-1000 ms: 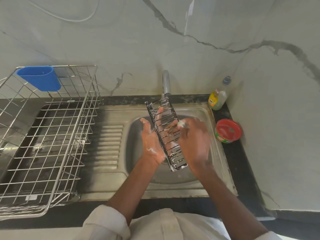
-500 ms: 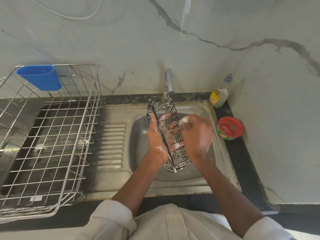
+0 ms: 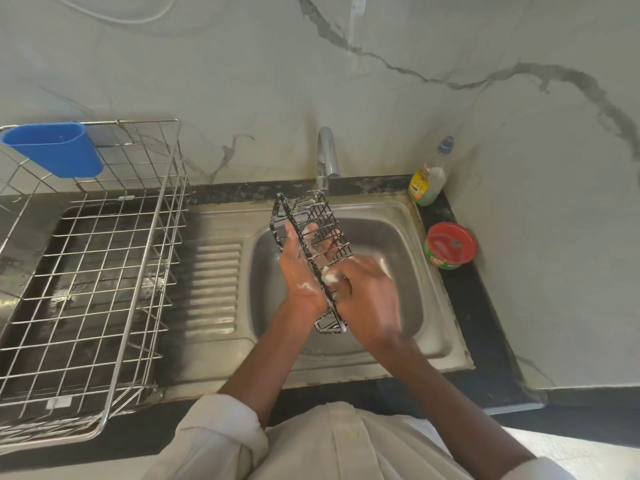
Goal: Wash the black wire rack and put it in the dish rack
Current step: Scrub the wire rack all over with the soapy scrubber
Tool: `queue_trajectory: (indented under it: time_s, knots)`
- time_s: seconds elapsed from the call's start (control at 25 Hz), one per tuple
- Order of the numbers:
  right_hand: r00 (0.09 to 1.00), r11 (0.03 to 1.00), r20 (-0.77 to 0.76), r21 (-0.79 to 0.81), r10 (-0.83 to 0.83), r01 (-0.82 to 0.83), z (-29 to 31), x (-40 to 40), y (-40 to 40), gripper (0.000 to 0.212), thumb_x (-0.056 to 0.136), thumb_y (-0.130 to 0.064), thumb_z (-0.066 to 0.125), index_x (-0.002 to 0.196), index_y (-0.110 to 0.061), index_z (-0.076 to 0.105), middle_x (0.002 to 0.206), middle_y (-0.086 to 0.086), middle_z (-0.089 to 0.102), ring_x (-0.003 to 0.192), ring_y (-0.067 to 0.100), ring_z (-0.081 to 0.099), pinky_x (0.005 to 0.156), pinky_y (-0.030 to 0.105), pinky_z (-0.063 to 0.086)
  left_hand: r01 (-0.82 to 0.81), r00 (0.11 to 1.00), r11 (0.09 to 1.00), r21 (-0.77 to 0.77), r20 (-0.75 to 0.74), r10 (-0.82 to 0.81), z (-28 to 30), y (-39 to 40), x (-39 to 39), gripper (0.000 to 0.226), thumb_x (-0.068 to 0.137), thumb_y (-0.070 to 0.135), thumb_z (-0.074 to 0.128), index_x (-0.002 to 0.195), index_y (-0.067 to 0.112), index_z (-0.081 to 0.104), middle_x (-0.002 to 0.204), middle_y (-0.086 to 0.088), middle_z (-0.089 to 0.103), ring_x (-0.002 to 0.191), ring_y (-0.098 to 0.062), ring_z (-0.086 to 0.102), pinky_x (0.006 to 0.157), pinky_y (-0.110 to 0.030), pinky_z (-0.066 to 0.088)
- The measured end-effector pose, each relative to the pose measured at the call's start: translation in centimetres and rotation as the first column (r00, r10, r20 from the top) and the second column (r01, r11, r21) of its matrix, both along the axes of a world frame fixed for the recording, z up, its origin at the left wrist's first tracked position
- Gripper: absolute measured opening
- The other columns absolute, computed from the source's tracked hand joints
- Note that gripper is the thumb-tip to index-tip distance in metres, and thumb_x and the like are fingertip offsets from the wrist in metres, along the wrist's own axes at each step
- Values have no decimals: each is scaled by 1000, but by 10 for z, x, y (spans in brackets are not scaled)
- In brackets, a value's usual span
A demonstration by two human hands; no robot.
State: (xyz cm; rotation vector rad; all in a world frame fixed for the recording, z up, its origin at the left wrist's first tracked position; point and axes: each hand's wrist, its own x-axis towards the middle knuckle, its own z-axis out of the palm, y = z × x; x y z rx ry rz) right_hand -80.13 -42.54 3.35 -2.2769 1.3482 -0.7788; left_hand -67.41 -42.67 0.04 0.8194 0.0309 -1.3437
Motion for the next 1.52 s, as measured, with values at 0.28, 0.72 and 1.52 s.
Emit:
queue_trajectory:
  time_s: [0.28,0.72,1.52]
  knots:
    - [988,992,133,104,-80,66,10,24,-15,29,83,6,66,90,-19,77,92,-4,75,83,15,67,62,22,49,33,999,997,-75,-24,-34,7,1,-4,69,97,76,49,104,12,76,93,-9,72,77,-25,71,69,-35,60]
    - [998,993,-18,101,-67,68,-3,-25,-15,29,80,13,65,83,-15,72,87,-1,70,80,22,65,57,26,42,-104,995,988,116,2,104,6,5,3,68,93,80,53,102,15,72,113,-14,74,89,-30,76,73,-48,65]
    - [988,995,119,-43,93,-89,-3,13,11,17,84,2,75,87,-15,78,84,-1,76,73,9,64,67,24,54,-203,973,962,184,145,178,17,16,10,89,98,82,39,138,6,67,136,-24,70,114,-38,70,73,-41,63]
